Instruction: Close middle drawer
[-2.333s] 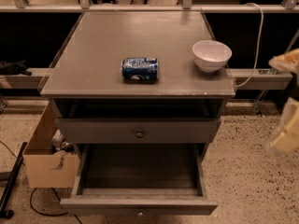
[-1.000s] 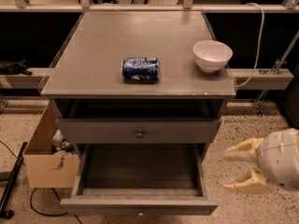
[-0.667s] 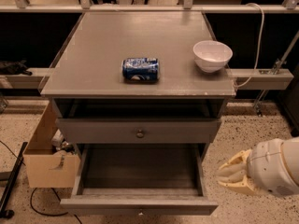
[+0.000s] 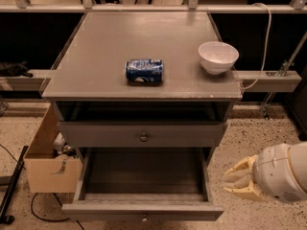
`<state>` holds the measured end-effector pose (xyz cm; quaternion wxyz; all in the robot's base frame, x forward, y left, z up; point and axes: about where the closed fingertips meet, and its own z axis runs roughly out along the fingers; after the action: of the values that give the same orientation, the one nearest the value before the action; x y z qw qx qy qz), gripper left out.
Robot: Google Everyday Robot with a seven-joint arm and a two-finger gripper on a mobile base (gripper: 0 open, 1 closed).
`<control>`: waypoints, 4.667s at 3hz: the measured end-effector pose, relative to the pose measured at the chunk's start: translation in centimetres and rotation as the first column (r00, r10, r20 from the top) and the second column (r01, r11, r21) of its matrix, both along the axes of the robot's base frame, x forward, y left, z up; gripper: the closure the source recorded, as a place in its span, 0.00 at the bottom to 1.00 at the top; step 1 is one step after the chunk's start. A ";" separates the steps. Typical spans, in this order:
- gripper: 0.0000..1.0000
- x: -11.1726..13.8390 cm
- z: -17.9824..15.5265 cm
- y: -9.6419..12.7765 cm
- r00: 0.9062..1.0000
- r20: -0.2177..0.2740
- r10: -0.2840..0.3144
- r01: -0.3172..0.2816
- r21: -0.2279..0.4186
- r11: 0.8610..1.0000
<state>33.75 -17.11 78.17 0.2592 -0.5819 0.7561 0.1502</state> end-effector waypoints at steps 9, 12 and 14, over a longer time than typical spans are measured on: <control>1.00 1.2 -23.2 -0.4 0.964 -0.074 -0.256 0.262 0.099 0.960; 1.00 1.9 -28.4 1.5 0.951 -0.148 -0.272 0.292 0.129 0.948; 1.00 1.0 -31.6 3.1 0.942 -0.202 -0.269 0.297 0.126 0.947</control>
Offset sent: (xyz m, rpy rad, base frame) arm -0.0263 0.0424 -0.1177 0.3558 -0.0186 -0.2801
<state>34.75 -13.98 46.61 0.2519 -0.4289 0.8386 0.2221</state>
